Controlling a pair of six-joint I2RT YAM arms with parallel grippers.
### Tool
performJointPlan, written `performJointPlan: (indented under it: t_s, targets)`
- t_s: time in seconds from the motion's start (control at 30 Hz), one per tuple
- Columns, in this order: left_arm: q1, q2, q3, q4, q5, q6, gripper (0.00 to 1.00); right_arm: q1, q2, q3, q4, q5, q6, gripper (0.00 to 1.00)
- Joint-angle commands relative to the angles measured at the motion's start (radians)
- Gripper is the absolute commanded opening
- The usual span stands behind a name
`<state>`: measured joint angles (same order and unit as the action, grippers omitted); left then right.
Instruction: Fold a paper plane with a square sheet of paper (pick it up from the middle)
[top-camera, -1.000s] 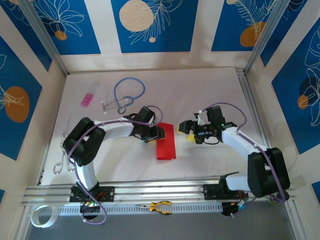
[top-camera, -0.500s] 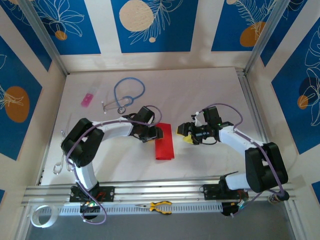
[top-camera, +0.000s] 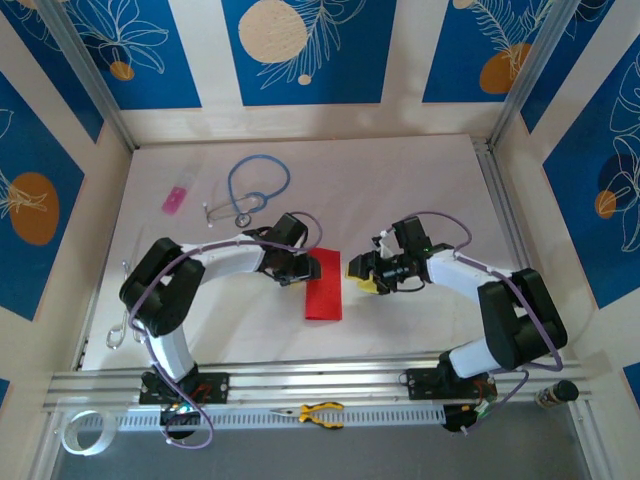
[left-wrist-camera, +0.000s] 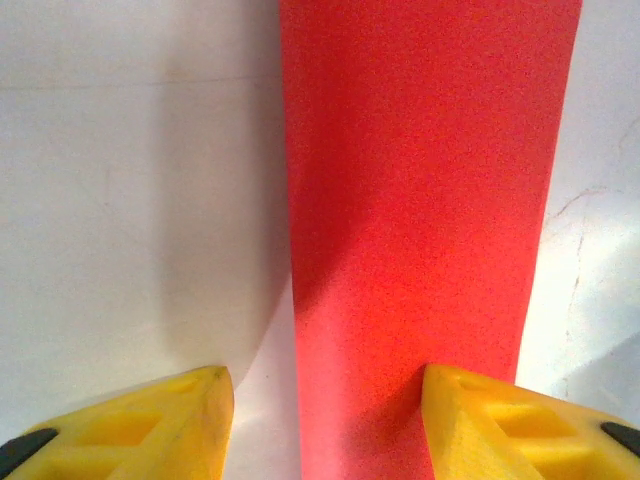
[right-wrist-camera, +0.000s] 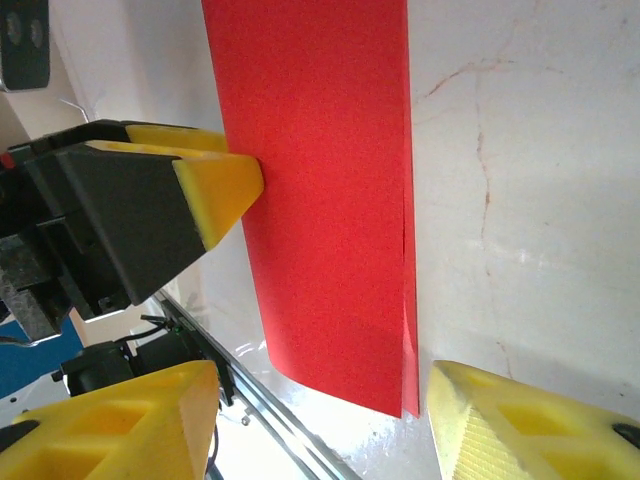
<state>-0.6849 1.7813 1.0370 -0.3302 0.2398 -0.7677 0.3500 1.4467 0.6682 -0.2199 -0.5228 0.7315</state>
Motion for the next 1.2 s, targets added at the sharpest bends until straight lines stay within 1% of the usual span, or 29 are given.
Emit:
performJointPlan:
  t_s: [0.0, 0.27, 0.43, 0.7, 0.9, 1.17]
  targets:
    - [0.006, -0.023, 0.012, -0.037, -0.037, 0.004, 0.53, 0.007, 0.003, 0.031, 0.002, 0.014, 0.010, 0.57]
    - [0.005, -0.001, 0.006, -0.014, -0.017, -0.008, 0.53, 0.007, -0.006, 0.028, -0.012, 0.030, 0.006, 0.57]
    - [0.005, 0.025, 0.023, -0.019, 0.006, 0.014, 0.53, 0.007, -0.012, 0.029, -0.015, 0.043, 0.005, 0.57]
    - [0.004, 0.045, 0.024, -0.020, 0.001, 0.012, 0.54, 0.004, -0.027, 0.028, -0.026, 0.072, 0.006, 0.58]
    - [-0.001, 0.057, 0.037, -0.049, -0.017, 0.043, 0.55, -0.002, -0.031, 0.026, -0.032, 0.079, 0.002, 0.58]
    - [-0.002, 0.074, 0.045, -0.049, -0.029, 0.029, 0.55, -0.002, -0.048, 0.021, -0.044, 0.125, 0.005, 0.58]
